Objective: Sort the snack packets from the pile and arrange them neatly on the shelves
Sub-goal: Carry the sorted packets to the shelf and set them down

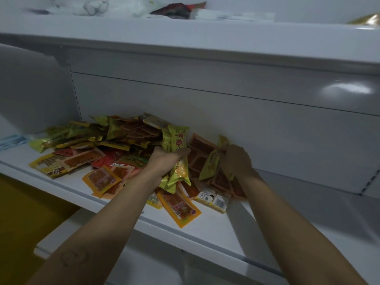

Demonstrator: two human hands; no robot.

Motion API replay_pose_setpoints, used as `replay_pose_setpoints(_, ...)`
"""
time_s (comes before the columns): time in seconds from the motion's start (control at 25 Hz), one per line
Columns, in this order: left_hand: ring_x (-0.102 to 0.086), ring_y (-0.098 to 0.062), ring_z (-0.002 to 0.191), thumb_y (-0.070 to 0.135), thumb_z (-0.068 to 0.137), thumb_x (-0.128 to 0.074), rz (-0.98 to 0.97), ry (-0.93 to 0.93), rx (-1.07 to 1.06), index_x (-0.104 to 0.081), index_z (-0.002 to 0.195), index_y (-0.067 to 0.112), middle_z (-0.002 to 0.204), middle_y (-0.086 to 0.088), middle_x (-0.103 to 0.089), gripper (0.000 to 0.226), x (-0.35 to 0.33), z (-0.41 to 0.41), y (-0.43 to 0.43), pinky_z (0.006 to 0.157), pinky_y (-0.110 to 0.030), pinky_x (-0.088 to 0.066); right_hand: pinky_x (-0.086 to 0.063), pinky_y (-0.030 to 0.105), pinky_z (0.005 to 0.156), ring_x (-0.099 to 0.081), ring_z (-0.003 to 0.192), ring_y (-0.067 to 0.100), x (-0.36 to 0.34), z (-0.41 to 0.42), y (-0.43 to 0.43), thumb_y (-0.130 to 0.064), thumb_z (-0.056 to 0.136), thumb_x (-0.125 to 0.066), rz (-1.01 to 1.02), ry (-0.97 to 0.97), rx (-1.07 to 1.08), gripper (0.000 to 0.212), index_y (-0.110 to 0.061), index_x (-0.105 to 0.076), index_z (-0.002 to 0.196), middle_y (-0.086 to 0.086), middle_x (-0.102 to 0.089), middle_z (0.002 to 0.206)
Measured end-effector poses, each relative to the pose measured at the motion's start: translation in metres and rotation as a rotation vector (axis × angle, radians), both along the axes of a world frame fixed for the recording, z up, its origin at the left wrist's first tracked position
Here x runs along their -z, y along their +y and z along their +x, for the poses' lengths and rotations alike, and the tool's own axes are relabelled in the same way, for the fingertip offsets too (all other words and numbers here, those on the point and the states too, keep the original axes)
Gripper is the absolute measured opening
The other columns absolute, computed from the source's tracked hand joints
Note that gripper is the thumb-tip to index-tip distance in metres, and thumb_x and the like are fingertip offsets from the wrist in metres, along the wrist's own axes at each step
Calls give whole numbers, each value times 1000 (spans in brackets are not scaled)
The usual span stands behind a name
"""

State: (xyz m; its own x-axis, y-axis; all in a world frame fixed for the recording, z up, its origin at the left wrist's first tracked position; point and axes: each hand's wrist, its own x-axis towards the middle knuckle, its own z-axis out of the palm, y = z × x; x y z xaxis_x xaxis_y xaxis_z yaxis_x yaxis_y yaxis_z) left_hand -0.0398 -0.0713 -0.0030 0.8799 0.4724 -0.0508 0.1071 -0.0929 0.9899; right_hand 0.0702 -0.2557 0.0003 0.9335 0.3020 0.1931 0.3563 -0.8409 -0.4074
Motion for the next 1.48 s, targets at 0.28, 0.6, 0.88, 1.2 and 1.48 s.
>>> replay_pose_setpoints(0.28, -71, -24, 91, 59, 59, -86, -93, -30, 102, -61, 122, 2, 102, -10, -73, 89, 5, 19, 38, 85, -39, -59, -43, 45, 96, -44, 122, 42, 22, 1, 60, -64, 80, -64, -362, 142, 157, 89, -14, -27, 144, 20, -33, 139)
replay_pose_setpoints(0.6, -68, -25, 98, 55, 59, -85, -167, 0, 218, -62, 123, 9, 109, -6, -70, 82, 14, 49, 40, 91, -43, -56, -51, 37, 85, -53, 115, 37, 17, 10, 56, -31, 75, -78, -24, 230, 197, 78, -22, -41, 143, 17, -40, 135)
replay_pose_setpoints(0.88, -64, -21, 101, 60, 54, -85, -125, -9, 269, -50, 131, 4, 116, -6, -64, 101, 5, 62, 4, 78, -31, -56, -48, 9, 66, -54, 106, 11, -3, -25, 10, -15, 73, -79, 677, 92, 176, 67, -26, -54, 134, -8, -53, 117)
replay_pose_setpoints(1.2, -72, -25, 85, 56, 64, -84, -145, -38, 444, -65, 115, 6, 100, -9, -74, 74, -23, 63, -124, 73, -35, -61, -58, 26, 72, -69, 93, 12, -31, -83, -99, -7, 76, -78, 1165, -14, 139, 55, -27, -63, 125, -7, -67, 113)
replay_pose_setpoints(1.48, -74, -26, 82, 46, 70, -85, -219, -44, 701, -72, 104, 5, 91, -10, -76, 56, -28, 33, -269, 77, -37, -60, -56, 37, 89, -67, 101, 17, -29, -139, -230, -33, 75, -59, 1055, 155, 187, 59, -36, -53, 134, -2, -70, 110)
